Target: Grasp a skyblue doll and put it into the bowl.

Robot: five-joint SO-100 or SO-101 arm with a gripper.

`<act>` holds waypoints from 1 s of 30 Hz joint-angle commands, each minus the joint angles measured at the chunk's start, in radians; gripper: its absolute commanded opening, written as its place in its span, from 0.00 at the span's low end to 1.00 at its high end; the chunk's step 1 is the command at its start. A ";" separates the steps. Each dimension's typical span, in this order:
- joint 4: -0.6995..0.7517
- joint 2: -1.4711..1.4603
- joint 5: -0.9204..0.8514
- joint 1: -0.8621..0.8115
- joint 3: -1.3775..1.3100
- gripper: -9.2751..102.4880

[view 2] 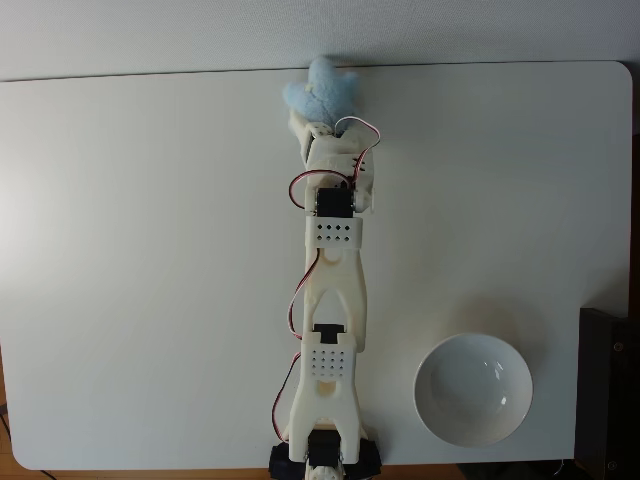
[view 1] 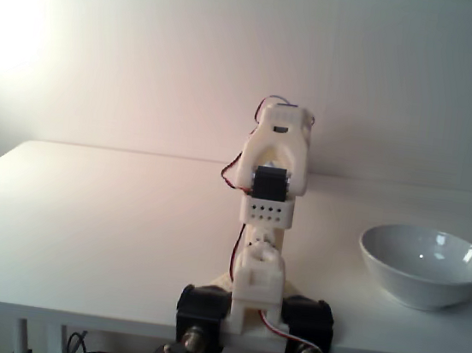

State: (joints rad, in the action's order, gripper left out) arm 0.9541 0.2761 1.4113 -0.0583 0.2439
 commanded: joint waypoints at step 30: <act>0.023 0.359 0.002 -0.032 -0.008 0.08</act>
State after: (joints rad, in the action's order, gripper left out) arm 0.9756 0.5093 1.4174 -0.0752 0.2454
